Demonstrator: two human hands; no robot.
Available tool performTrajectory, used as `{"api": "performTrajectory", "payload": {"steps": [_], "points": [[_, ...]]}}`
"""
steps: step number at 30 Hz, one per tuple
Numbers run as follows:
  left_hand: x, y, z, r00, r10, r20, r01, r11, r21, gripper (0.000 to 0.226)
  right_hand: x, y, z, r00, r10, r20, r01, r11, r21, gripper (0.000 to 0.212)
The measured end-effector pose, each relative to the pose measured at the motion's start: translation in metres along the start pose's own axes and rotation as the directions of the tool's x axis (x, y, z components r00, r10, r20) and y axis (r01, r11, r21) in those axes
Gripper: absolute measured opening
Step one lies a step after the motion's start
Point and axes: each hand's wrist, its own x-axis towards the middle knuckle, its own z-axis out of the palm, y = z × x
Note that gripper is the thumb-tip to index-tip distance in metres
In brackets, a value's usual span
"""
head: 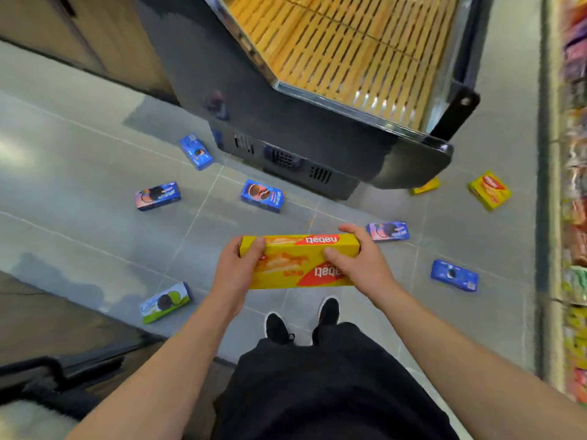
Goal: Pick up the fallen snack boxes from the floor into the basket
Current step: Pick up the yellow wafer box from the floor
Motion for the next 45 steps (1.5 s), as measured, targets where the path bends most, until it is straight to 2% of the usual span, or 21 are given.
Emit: {"api": "performTrajectory", "payload": {"steps": [4, 7, 11, 14, 17, 20, 23, 27, 30, 35, 39, 45], "points": [[-0.016, 0.015, 0.057, 0.983, 0.029, 0.183, -0.033, 0.999, 0.020, 0.014, -0.039, 0.028, -0.038, 0.972, 0.071, -0.222, -0.016, 0.971, 0.237, 0.051], [-0.042, 0.024, 0.110, 0.922, 0.108, 0.372, -0.148, 0.986, 0.082, 0.022, -0.074, 0.060, -0.075, 0.897, 0.154, -0.415, 0.004, 0.935, 0.355, 0.051], [-0.086, 0.022, 0.185, 0.788, 0.175, 0.590, -0.308, 0.942, 0.132, 0.028, -0.135, 0.111, -0.125, 0.753, 0.270, -0.600, 0.049, 0.887, 0.460, 0.047], [-0.135, 0.017, 0.257, 0.677, 0.166, 0.717, -0.393, 0.905, 0.162, 0.029, -0.188, 0.156, -0.170, 0.633, 0.350, -0.690, 0.105, 0.845, 0.525, 0.045], [-0.194, -0.002, 0.323, 0.570, 0.160, 0.806, -0.468, 0.869, 0.158, 0.025, -0.241, 0.203, -0.209, 0.531, 0.433, -0.729, 0.147, 0.800, 0.582, 0.041], [-0.247, -0.025, 0.378, 0.479, 0.123, 0.869, -0.481, 0.865, 0.143, 0.027, -0.293, 0.246, -0.237, 0.422, 0.498, -0.758, 0.169, 0.778, 0.605, 0.042], [-0.311, -0.052, 0.429, 0.338, 0.013, 0.941, -0.529, 0.830, 0.179, 0.024, -0.355, 0.289, -0.257, 0.263, 0.606, -0.751, 0.228, 0.717, 0.659, 0.041], [-0.382, -0.083, 0.485, 0.163, -0.121, 0.979, -0.592, 0.782, 0.195, 0.024, -0.416, 0.336, -0.265, 0.094, 0.727, -0.680, 0.331, 0.622, 0.710, 0.041], [-0.433, -0.115, 0.525, 0.036, -0.235, 0.971, -0.636, 0.744, 0.204, 0.025, -0.457, 0.370, -0.268, -0.031, 0.804, -0.593, 0.405, 0.553, 0.729, 0.040], [-0.515, -0.174, 0.585, -0.130, -0.388, 0.913, -0.693, 0.694, 0.196, 0.028, -0.519, 0.420, -0.275, -0.212, 0.868, -0.450, 0.462, 0.494, 0.736, 0.036], [-0.585, -0.218, 0.621, -0.233, -0.524, 0.819, -0.755, 0.629, 0.187, 0.028, -0.571, 0.457, -0.281, -0.329, 0.884, -0.332, 0.477, 0.459, 0.749, 0.041], [-0.677, -0.278, 0.632, -0.405, -0.679, 0.613, -0.827, 0.558, 0.072, 0.018, -0.636, 0.491, -0.251, -0.453, 0.885, -0.110, 0.539, 0.371, 0.756, 0.041]]}}
